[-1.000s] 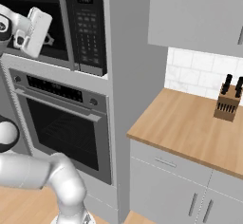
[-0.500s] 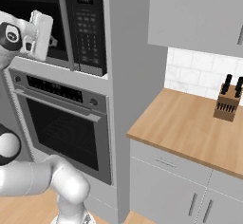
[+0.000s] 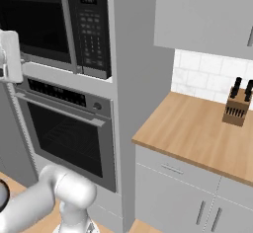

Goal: Open the microwave, place the bowl with waffle inside the microwave, then close the microwave door and turn it on.

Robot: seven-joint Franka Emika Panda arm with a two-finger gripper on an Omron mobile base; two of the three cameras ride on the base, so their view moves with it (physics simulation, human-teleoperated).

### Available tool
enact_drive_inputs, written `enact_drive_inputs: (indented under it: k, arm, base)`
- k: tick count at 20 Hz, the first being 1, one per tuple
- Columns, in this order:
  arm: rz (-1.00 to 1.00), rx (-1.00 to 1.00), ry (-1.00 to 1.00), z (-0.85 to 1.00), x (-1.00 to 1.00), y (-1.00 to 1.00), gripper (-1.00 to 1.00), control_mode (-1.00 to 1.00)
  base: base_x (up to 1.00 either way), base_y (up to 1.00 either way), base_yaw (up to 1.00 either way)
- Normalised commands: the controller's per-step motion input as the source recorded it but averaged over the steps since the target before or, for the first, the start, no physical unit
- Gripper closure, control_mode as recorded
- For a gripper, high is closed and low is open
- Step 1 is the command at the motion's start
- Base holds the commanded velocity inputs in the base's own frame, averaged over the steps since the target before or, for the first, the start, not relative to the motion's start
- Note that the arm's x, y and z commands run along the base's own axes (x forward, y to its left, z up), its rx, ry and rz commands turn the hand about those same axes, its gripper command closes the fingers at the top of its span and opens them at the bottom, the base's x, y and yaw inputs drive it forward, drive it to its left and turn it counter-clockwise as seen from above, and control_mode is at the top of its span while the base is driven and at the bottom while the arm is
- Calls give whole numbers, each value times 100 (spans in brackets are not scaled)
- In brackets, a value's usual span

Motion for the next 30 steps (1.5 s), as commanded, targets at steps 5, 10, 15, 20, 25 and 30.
enact_drive_inputs:
  k: [5, 10, 15, 20, 25, 30]
  arm:
    - [-1, 0, -16, 0, -100, -52, 100, -100]
    - [-3, 3, -8, 0, -75, -55, 100, -100]
    - [0, 7, -2, 17, -24, -38, 100, -100]
    - [0, 13, 1, 22, 4, -37, 100, -100]
    - [0, 13, 3, 10, 25, -30, 100, -100]
    - [0, 9, 0, 0, 41, -18, 100, -100]
  base:
    - [0, 0, 0]
    - [0, 0, 0]
    - [0, 0, 0]
    - [0, 0, 0]
    - [0, 0, 0]
    - [0, 0, 0]
